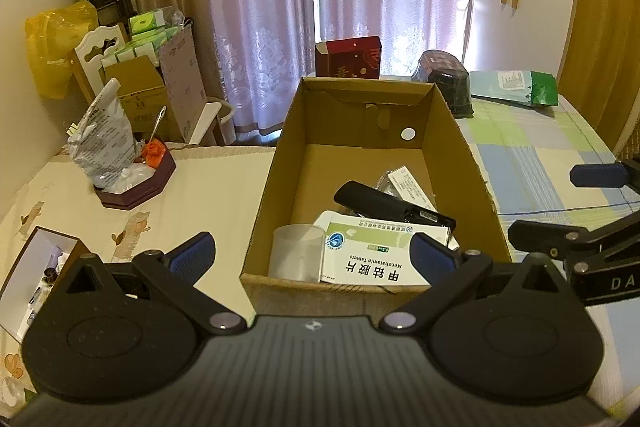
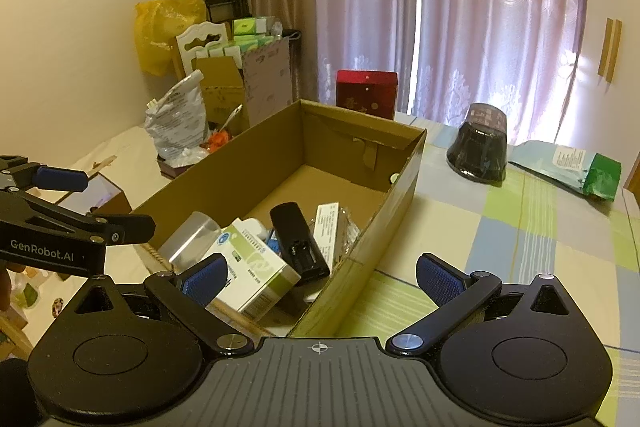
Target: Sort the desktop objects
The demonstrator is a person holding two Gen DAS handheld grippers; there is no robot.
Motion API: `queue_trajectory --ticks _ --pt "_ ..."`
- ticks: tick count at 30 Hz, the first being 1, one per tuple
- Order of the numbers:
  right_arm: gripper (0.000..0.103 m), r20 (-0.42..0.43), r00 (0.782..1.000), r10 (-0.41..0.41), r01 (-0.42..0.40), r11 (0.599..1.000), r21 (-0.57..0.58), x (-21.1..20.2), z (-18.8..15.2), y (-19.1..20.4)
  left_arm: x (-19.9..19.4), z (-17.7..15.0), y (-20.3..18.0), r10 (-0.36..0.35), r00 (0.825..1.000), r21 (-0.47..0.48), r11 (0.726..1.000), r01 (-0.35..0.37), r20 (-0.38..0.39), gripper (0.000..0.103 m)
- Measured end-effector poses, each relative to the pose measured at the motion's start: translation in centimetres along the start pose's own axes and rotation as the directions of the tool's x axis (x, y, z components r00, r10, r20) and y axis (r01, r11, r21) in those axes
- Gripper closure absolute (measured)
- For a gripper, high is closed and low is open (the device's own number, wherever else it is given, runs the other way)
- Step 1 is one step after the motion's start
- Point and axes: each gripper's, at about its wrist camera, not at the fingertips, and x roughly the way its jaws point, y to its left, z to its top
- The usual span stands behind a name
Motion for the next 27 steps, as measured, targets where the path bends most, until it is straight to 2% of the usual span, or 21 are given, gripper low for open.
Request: queue_trajectory --ticks 18,27 --pt "0.000 -0.024 1.000 -0.020 0.022 0.996 0.091 -4.6 -1.2 -0.3 -4.2 -1.3 -0.6 0.011 1.000 -0.058 0.998 -0.012 -0.020 0.001" --pt "0.000 -0.029 0.999 -0.033 0.035 0.995 0.097 -6.9 -1.6 -0.1 -6.4 -1.7 -1.5 0.000 1.000 -0.074 0.997 -0.001 -0.024 0.001"
